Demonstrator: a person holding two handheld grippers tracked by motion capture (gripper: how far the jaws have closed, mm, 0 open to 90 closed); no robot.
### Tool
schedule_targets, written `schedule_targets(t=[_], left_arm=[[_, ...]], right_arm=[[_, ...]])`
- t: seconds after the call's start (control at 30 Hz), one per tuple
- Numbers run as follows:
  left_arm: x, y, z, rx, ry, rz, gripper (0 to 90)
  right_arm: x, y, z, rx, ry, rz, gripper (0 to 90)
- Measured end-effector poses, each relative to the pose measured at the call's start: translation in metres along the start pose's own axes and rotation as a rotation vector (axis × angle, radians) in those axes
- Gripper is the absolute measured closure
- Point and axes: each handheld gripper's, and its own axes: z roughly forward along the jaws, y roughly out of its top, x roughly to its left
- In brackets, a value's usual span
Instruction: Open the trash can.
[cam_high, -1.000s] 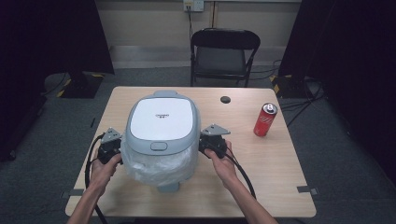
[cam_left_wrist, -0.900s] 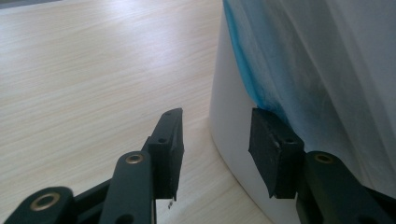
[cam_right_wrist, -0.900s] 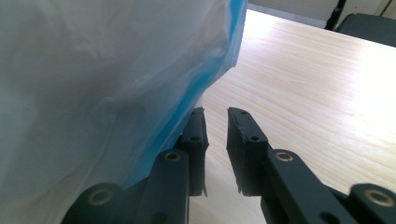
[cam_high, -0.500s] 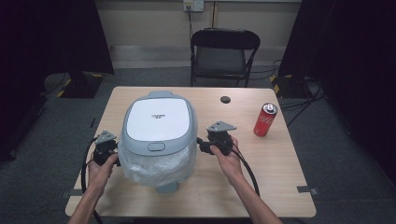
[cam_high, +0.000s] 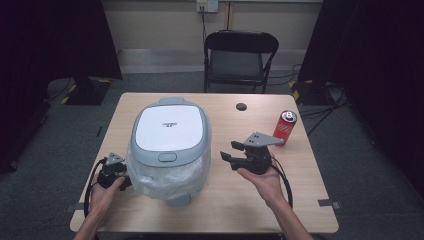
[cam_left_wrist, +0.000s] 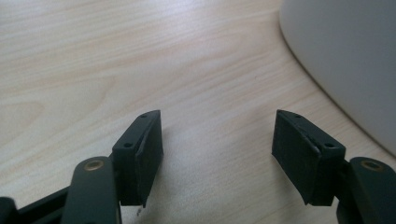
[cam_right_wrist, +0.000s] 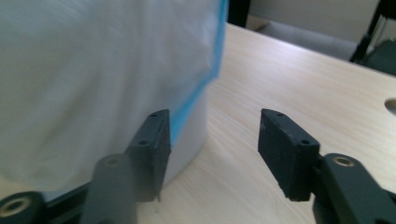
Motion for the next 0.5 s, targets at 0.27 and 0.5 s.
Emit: schedule_targets(t=[0.27,0.5], left_arm=[[-0.001,-0.004,0.003,-0.039,0.007,0.021,28.9],[0.000,-0.006,0.005,-0.065,0.004,0.023,25.9]], right_arm=[[0.008,0.035,-0.031,-0.074,0.066,-0.003,66.2],[0.025,0.071,-0.051,-0.151,0.165,-0.058,84.7]])
